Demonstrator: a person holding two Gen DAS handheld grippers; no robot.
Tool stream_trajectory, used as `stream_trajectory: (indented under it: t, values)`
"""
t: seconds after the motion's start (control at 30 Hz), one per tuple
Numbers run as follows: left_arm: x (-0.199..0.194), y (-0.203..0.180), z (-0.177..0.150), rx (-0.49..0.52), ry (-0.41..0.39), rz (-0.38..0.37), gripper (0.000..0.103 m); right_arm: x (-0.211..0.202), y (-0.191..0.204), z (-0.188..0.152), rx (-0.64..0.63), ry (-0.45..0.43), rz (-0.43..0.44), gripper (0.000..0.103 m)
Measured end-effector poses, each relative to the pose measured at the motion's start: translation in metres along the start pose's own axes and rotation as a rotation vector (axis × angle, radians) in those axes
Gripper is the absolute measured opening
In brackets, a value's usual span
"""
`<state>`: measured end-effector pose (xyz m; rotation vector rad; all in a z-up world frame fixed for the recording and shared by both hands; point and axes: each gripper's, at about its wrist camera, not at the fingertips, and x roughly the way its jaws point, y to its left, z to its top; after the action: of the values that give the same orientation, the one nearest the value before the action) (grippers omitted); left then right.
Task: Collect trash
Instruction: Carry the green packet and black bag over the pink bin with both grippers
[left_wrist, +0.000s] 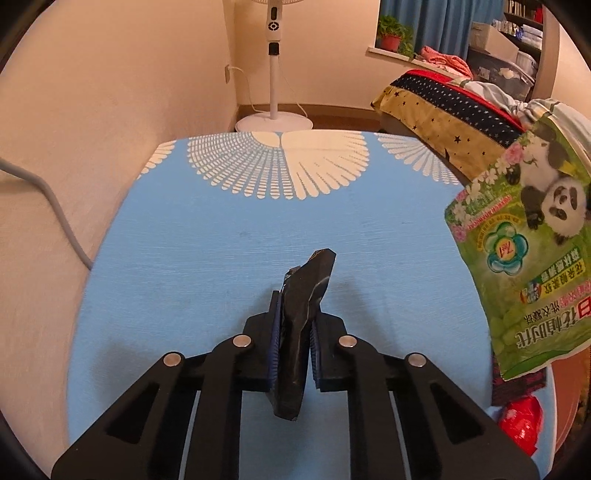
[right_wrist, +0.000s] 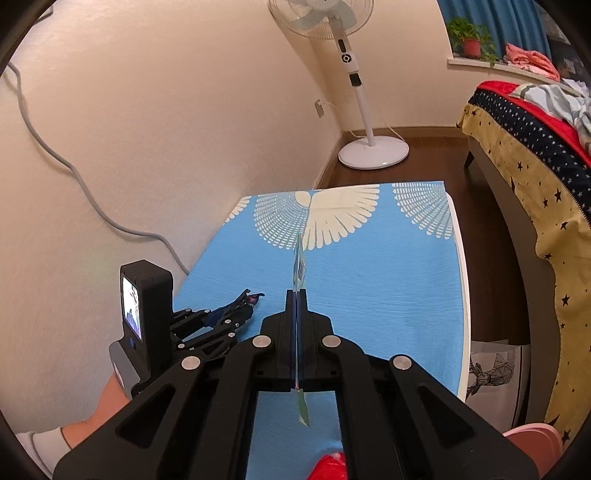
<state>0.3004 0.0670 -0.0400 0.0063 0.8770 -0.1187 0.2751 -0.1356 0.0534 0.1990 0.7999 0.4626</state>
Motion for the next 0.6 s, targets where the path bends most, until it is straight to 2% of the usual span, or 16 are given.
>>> stream_trajectory:
  t: [0.27, 0.6]
  values:
    - [-0.045, -0.01, -0.005, -0.004, -0.056, -0.018, 0.013, -0.035, 0.015, -0.01, -0.02, -0.048, -0.012, 0.0]
    - [-0.113, -0.031, -0.015, -0.056, -0.155, -0.094, 0.013, -0.09, 0.021, -0.036, -0.016, -0.115, -0.028, 0.0]
